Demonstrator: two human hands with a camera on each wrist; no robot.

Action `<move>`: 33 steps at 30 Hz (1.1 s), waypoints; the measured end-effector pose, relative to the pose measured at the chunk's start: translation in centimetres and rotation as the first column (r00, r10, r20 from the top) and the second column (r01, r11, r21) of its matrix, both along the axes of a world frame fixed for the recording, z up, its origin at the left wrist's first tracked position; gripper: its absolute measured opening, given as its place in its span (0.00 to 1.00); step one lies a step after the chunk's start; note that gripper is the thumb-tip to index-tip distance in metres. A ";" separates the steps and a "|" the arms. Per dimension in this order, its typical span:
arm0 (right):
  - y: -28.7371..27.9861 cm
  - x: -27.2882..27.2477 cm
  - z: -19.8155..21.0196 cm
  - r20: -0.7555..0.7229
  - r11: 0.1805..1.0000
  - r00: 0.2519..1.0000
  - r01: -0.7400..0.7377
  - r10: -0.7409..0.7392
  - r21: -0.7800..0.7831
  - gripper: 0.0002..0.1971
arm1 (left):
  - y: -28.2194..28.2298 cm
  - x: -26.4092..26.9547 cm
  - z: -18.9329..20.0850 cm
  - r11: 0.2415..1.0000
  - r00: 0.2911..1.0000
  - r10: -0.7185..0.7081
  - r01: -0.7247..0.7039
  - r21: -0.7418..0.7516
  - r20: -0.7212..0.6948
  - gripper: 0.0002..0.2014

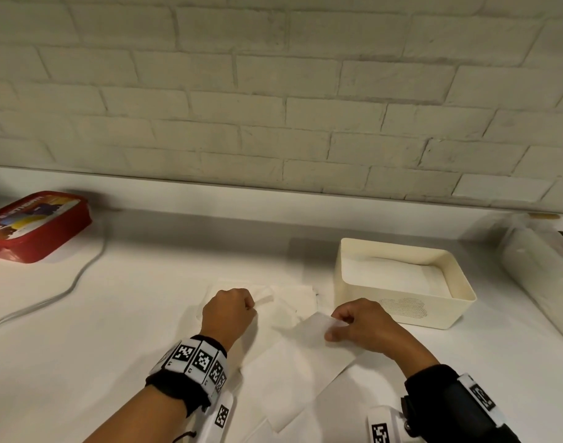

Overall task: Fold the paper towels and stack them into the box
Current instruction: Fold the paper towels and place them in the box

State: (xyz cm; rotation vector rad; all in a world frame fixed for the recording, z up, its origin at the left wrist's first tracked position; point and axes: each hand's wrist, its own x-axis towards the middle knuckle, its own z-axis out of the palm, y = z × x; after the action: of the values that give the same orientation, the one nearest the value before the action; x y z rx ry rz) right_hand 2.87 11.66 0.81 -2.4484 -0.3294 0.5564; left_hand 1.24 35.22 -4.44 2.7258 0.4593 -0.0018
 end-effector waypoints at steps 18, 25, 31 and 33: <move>0.6 0.0 0.4 0.035 1.000 0.999 -0.009 0.009 -0.005 0.08 | -0.7 0.0 0.7 0.987 0.997 -0.073 0.077 0.141 -0.035 0.11; 0.5 0.0 0.4 0.043 1.000 0.999 -0.009 0.009 -0.006 0.07 | -0.9 -0.2 1.3 0.992 0.998 -0.055 0.053 0.117 0.006 0.11; 0.4 -0.1 0.3 0.035 1.000 0.999 -0.013 0.013 -0.006 0.06 | -1.0 -0.6 2.2 0.994 0.998 -0.048 0.044 0.098 0.045 0.09; 0.5 -0.1 0.4 0.037 1.000 0.999 -0.016 0.016 -0.006 0.07 | -1.0 -0.7 2.6 0.996 0.995 -0.062 0.057 0.071 0.072 0.07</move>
State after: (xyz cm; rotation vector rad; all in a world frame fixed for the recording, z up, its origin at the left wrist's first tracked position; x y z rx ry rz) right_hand 2.76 12.13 1.18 -2.4664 -0.3626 0.5205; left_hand 0.53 34.21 -1.80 2.7951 0.3625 0.1015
